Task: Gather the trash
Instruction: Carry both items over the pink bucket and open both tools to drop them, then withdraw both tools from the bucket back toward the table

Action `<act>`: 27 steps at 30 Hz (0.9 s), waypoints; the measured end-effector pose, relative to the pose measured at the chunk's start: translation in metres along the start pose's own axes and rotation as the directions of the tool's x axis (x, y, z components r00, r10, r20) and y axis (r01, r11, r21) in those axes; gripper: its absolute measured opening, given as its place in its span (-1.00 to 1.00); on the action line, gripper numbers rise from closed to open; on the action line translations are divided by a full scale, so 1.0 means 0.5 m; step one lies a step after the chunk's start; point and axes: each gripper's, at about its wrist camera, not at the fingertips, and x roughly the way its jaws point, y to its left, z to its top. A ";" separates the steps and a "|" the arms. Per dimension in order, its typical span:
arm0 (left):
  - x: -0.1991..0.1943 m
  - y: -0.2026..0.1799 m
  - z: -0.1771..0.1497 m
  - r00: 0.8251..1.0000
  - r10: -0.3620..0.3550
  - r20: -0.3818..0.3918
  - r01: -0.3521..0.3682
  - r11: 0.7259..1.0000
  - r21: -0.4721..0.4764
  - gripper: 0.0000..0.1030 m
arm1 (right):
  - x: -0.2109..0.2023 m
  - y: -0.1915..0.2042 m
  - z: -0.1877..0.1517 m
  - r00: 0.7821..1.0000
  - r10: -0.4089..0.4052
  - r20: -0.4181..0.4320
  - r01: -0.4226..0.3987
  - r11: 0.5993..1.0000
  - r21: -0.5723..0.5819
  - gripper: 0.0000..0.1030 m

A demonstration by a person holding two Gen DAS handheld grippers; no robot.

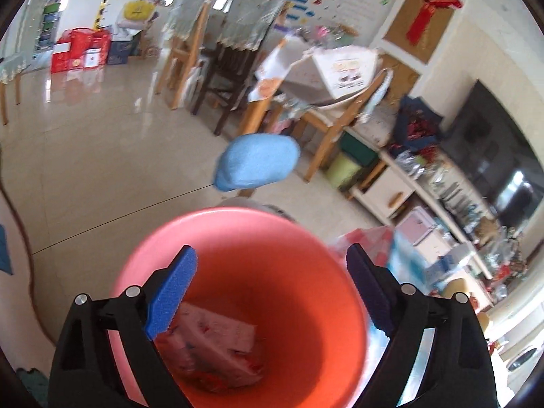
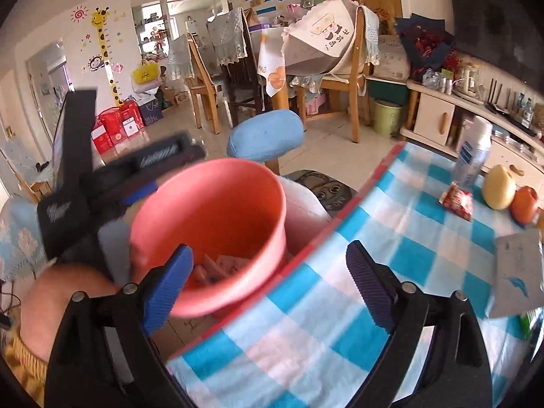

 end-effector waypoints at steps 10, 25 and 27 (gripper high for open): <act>-0.052 -0.114 -0.035 0.969 -0.190 0.159 0.165 0.973 0.159 0.75 | -0.140 -0.037 -0.100 0.983 -0.174 0.055 0.177 0.983 -0.050 0.93; -0.032 -0.263 -0.136 0.972 -0.232 0.039 0.199 0.898 0.393 0.75 | -0.280 -0.237 -0.197 0.951 -0.287 0.112 0.264 0.947 0.181 0.93; -0.026 -0.289 -0.153 0.970 -0.244 0.002 0.219 0.873 0.437 0.75 | -0.277 -0.270 -0.213 0.954 -0.277 0.119 0.249 0.946 0.207 0.93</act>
